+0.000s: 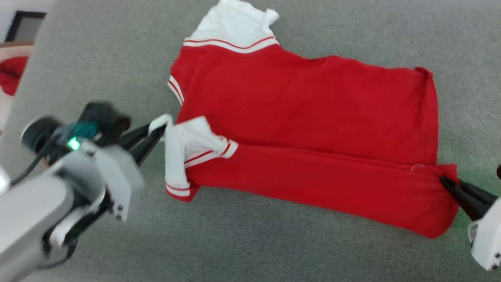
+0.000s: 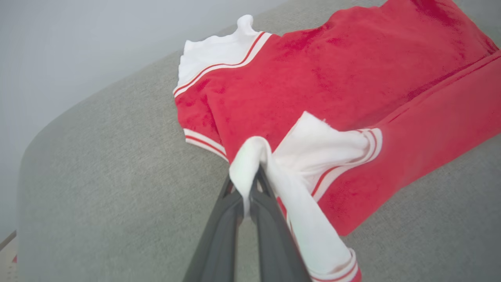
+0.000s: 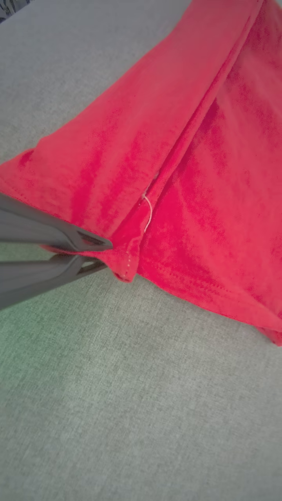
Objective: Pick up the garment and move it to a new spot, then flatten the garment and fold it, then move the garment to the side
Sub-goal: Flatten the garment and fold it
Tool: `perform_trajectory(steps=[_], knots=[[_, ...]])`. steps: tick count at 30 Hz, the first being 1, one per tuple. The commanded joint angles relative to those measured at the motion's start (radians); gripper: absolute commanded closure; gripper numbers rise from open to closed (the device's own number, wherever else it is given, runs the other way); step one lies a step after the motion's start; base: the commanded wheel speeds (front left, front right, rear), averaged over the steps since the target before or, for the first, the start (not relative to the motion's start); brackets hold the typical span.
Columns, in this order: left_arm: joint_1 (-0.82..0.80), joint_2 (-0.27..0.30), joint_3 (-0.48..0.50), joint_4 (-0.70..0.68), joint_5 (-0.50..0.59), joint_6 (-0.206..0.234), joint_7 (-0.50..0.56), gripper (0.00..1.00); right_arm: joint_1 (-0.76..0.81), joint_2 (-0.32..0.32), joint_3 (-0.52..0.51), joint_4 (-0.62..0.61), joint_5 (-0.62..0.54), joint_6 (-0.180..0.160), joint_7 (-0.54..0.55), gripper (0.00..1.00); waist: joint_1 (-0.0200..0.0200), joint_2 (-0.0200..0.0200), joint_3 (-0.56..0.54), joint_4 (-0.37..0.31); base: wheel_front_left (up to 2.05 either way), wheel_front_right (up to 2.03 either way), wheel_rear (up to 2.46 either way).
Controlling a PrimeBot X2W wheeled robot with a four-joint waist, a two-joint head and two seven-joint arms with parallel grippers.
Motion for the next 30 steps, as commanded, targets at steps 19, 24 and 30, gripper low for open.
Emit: perform_trajectory(steps=[19, 24, 30], knots=[[-0.094, -0.243, -0.025, 0.448, -0.118, -0.238, 0.095, 0.16, -0.208, 0.005, 0.139, 0.172, 0.029, -0.001, 0.024, 0.25, 0.0, -0.0001, 0.059, -0.035, 0.0, 0.0, 0.0], [-0.067, -0.236, -0.022, 0.45, -0.149, -0.231, 0.099, 0.0, -0.199, 0.003, 0.133, 0.163, 0.045, -0.001, 0.039, 0.0, 0.0, -0.0001, 0.021, -0.029, 0.0, 0.0, 0.0], [-0.024, -0.214, -0.009, 0.405, -0.171, -0.2, 0.067, 0.0, -0.172, -0.006, 0.112, 0.134, 0.035, -0.001, 0.035, 0.0, 0.0, -0.0001, -0.038, -0.018, 0.0, 0.0, 0.0]])
